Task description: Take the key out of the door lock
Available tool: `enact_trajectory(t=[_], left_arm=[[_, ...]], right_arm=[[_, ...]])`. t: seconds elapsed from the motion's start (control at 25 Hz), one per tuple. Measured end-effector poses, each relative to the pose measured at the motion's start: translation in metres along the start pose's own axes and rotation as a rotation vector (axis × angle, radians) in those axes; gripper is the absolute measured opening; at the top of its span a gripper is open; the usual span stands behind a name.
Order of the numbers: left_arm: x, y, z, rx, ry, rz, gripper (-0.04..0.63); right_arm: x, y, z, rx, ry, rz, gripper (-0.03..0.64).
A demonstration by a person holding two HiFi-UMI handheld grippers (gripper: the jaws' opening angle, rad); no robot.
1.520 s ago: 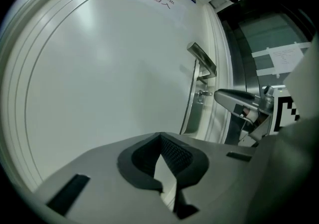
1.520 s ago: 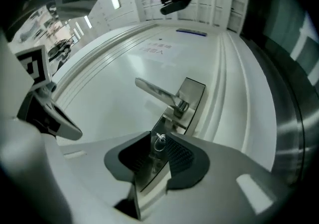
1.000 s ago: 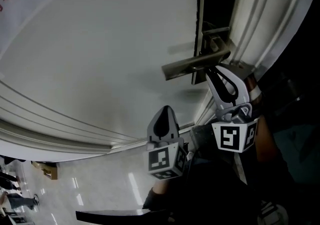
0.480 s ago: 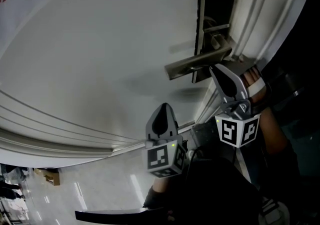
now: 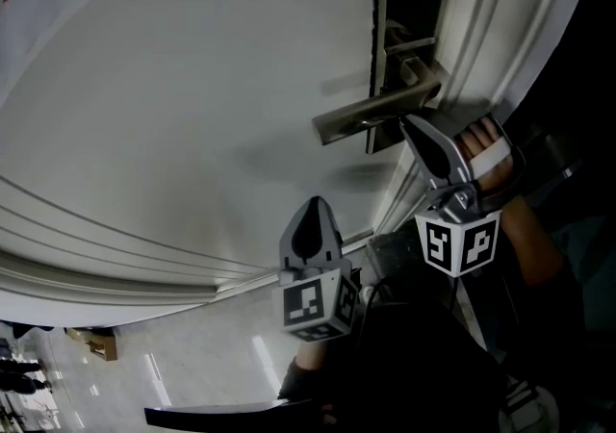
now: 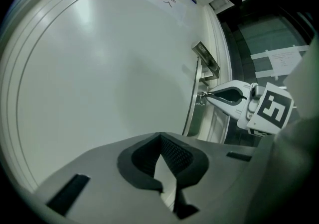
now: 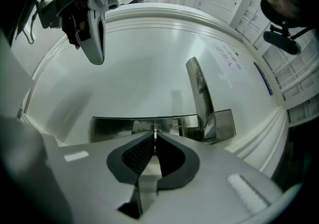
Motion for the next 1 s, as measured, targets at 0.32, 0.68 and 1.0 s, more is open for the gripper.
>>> enact_trajectory(t=[0.32,0.68,1.0], left_arm=[[0.0018,0.0045,-0.0023,-0.022,0.017,-0.007,-0.002],[0.0022,-0.0003,-0.0026,-0.008,0.007,-0.023,0.000],[0.0031,0.0013,-0.0011,-0.010,0.017,-0.013,-0.002]], right_arm=[[0.0016,-0.0006,-0.0010,-0.009,-0.021,-0.053,0.012],[0.0015,-0.0002,-0.0011,-0.009,-0.031,-0.098,0.012],[0.0037,-0.0009,-0.0011,-0.025,-0.044,-0.064,0.012]])
Point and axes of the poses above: the fingertips, and each gripper's own axes: z forward along the fingers, x to its right, y out of its underside, the point moved 8 cm from there along -z, backward along the fingers, and after that the axes turned 2 degrees about y, right-handed, at the moved point
